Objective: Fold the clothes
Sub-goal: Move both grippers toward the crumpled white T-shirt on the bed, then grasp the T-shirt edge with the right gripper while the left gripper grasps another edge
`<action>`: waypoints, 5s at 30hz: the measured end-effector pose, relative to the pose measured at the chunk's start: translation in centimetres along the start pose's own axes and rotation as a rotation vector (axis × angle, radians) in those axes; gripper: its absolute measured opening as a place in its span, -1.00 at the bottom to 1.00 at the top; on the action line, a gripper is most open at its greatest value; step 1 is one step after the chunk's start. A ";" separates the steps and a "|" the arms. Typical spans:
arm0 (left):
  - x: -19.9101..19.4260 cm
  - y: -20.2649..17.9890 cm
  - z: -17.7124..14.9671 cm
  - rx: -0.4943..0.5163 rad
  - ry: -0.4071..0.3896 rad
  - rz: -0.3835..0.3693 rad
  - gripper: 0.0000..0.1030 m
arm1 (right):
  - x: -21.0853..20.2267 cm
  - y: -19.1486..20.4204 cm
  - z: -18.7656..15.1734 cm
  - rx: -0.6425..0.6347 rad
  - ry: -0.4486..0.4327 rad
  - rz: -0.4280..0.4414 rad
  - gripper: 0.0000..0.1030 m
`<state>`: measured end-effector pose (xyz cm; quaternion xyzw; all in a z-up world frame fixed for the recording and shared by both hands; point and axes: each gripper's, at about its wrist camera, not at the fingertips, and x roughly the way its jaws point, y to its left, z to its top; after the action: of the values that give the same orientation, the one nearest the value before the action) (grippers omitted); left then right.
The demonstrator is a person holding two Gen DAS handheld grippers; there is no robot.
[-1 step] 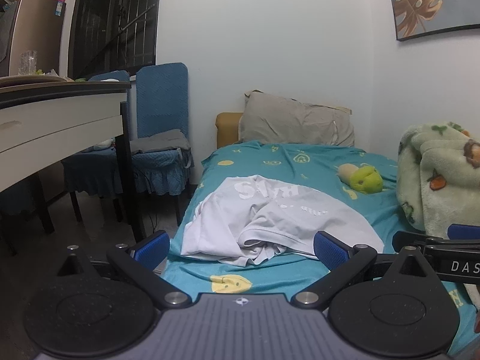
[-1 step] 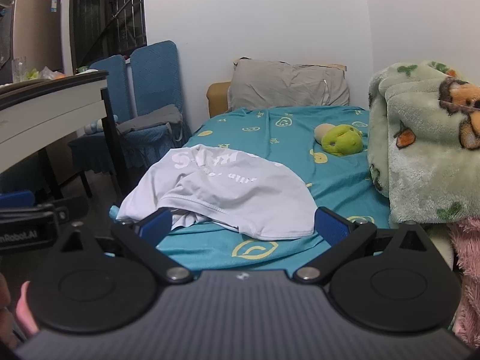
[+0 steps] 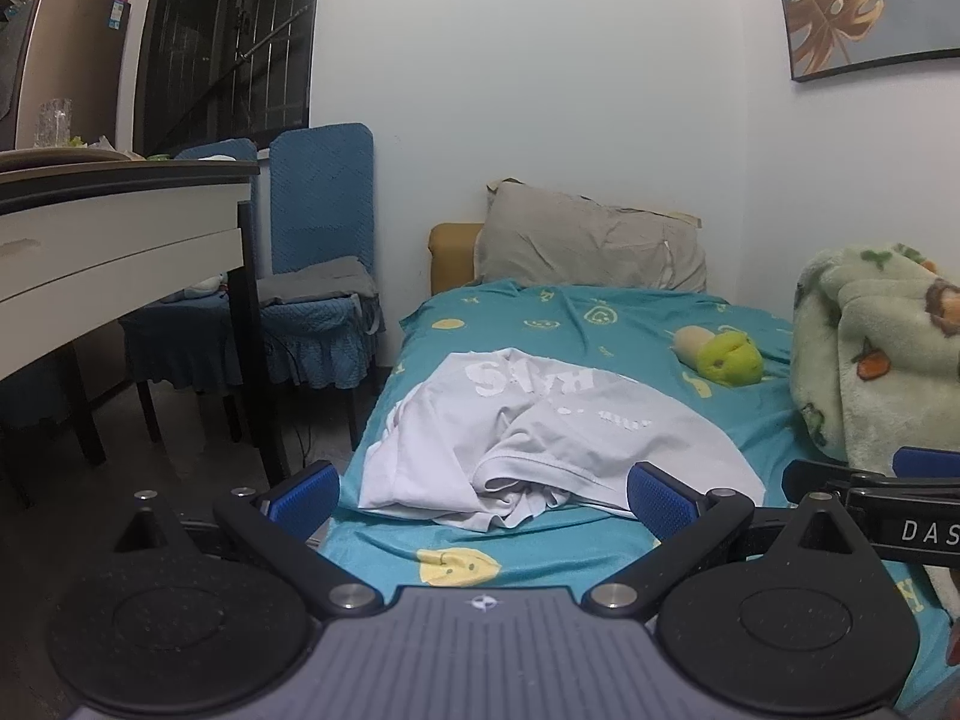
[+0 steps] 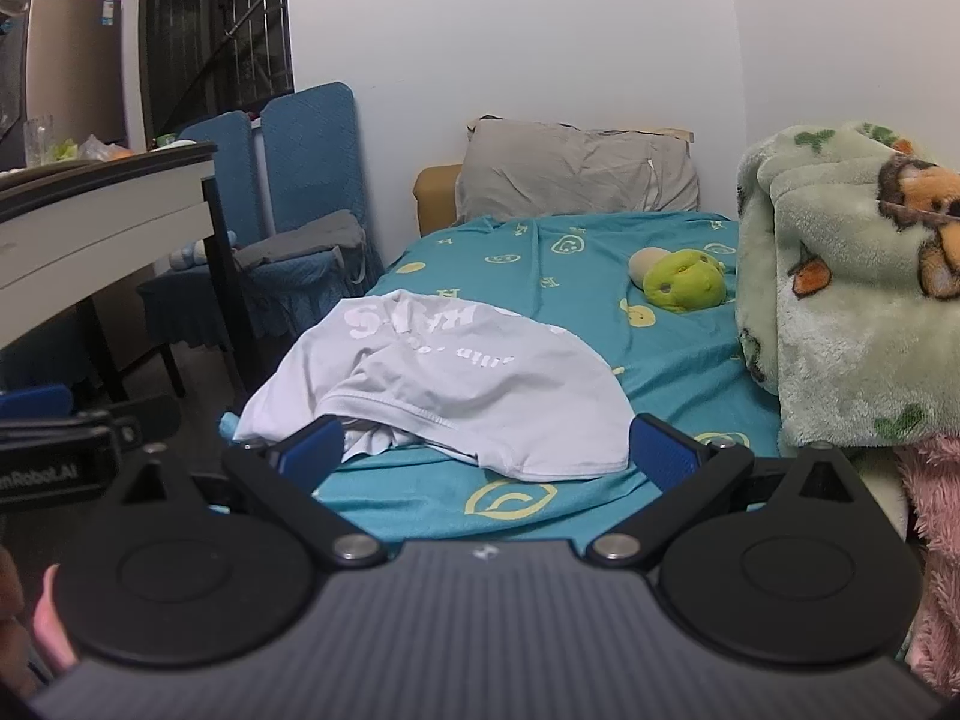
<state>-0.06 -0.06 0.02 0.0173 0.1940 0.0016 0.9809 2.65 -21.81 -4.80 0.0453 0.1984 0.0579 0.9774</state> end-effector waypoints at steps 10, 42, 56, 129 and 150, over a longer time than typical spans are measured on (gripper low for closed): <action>0.2 0.0 -0.3 -0.013 0.003 -0.019 0.99 | 0.1 0.0 0.0 0.014 0.007 -0.007 1.00; 5.2 -0.5 -0.6 0.046 0.145 0.028 0.99 | 1.5 -1.2 8.4 -0.006 -0.086 0.042 0.99; 20.1 -5.8 -4.2 0.385 0.464 -0.088 0.78 | 7.5 -7.4 3.6 0.240 0.098 0.003 0.41; 19.8 3.0 2.8 -0.080 0.025 -0.047 -1.00 | 17.2 -0.6 1.2 0.053 0.138 0.119 0.28; 23.9 -4.6 -4.8 0.394 0.167 -0.079 0.10 | 16.9 -2.1 0.5 0.071 0.089 -0.018 -0.65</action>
<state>20.17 -4.28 -13.64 0.2009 0.2717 -0.0733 0.9383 18.49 -21.69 -10.98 0.0756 0.2441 0.0437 0.9658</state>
